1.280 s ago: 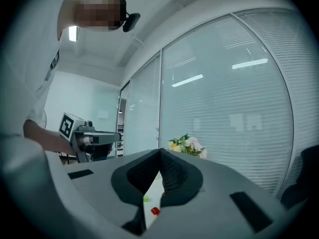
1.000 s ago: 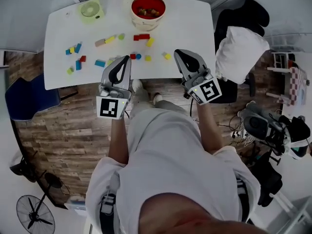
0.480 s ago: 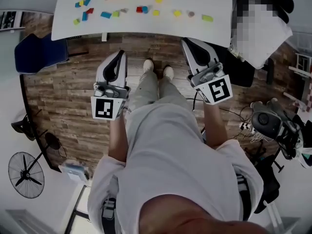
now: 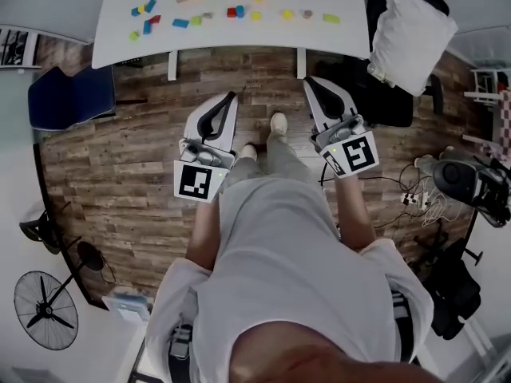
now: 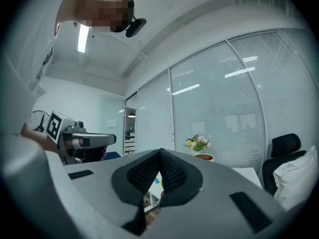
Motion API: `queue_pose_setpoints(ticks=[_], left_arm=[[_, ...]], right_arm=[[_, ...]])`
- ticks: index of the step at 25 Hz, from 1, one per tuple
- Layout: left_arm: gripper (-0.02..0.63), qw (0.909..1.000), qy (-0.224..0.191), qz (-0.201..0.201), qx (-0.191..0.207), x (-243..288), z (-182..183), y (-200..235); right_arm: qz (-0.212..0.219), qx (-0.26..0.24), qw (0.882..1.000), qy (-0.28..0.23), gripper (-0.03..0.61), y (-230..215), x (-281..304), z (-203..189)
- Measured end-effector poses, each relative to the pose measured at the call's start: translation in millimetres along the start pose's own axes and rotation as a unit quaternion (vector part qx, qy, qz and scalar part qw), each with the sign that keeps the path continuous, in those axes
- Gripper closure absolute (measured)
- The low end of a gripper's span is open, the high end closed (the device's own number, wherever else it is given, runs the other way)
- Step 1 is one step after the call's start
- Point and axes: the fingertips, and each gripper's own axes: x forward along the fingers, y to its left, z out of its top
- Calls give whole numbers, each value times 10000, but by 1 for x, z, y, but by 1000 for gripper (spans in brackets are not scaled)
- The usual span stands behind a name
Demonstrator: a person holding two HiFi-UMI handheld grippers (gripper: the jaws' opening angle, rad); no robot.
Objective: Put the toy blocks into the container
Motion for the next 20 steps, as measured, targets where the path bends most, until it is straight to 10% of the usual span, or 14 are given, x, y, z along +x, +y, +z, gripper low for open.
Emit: queue_pose_setpoints(ticks=[9, 20], left_arm=[[618, 9995, -175, -209, -151, -71, 15, -24], [618, 9996, -231, 78, -105, -66, 33, -67]], right_arm=[[-35, -44, 10000, -22, 578, 81, -41, 15], [194, -280, 9991, -238, 578, 65, -84, 35]])
